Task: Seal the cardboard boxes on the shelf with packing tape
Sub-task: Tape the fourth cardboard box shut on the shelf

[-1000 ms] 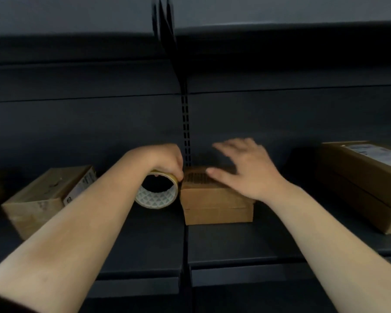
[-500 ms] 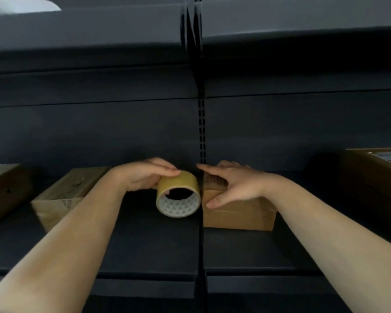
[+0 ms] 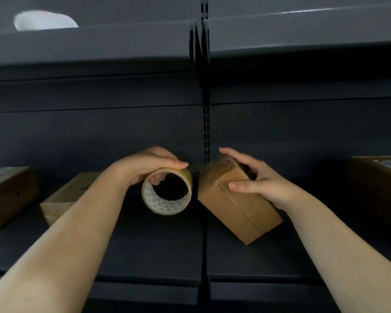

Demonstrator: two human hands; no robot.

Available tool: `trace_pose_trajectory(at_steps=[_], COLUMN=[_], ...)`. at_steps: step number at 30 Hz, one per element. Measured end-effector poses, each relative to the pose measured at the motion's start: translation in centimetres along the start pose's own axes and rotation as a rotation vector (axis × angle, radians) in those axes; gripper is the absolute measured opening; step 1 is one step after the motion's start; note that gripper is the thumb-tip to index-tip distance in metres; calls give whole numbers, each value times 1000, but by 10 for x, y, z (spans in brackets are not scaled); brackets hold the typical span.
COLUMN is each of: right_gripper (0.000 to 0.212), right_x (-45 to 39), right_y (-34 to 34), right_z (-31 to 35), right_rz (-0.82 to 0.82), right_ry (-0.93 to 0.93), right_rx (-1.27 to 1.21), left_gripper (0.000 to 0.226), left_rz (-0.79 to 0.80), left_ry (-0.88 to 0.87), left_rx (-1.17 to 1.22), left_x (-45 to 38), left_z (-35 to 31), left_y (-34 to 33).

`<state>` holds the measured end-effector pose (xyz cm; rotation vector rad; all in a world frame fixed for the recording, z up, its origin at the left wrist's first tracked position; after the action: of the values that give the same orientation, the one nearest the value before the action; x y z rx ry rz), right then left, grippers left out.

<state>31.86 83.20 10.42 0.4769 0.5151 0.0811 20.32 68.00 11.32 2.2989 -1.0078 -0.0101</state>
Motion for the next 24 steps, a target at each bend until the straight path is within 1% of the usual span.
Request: trace_pose_trajectory(at_steps=[2,4,6,8,10,11,13,16,18,20,21,22,24], right_gripper=[78,77,72,65,61,62,68,83,103,114,116,115,111], right_x=[4,9,14,25,40,47,55,43,18,-10,-18,-24,-27], right_y=[2,4,6,11,21,26,35,49,44,23,11,3,-5], right_z=[-1,-5,-9,-14,-19,-21,-18,5,23,30,26,19,7], right_rz=[-82,-142,-181,-220,-238,-222,-125,58,172,345,432,492,527], right_ry=[46,72,90,123,115,78,-26,-146,-156,-164,-199,-252,-315], right_rx=[-91,-146,-201,-263,-277,-262,-147,260,513,714,763,760,674], left_gripper=[27,21,11,8,18,23,29,31,34,35,34,31,33], left_rz=[-40,-132,-178,-144,-91,-79,-87,-94,-100,-120,-125,-123,-98], left_ry=[-34,-27,12,46,60,58,54,65,69,66,64,60,46], left_rx=[-15,-169,-294,-331,-347,-359,-405,-467,-486,-501,-493,-475,-432], left_x=[-1,-6,-12,-18,-23,-25,-28,-30,-30,-29,-29,-28,-23], left_z=[-10,-21,-33,-45,-58,-65,-78,-86,-86,-85,-84,-83,-74], left_y=[-1,-3,-11,-26,-42,-47,-55,-58,-58,-57,-57,-56,-53])
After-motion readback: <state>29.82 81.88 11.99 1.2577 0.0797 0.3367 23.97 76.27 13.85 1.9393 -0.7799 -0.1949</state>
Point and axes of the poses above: each hand's wrist, its own x-axis away from the middle knuckle, its own y-axis out of the back of the hand, z = x × y, the point moved 9 cm from there along -x, towards the middle knuckle, and after that the axes turned 12 degrees about y, right-handed, at the moved point
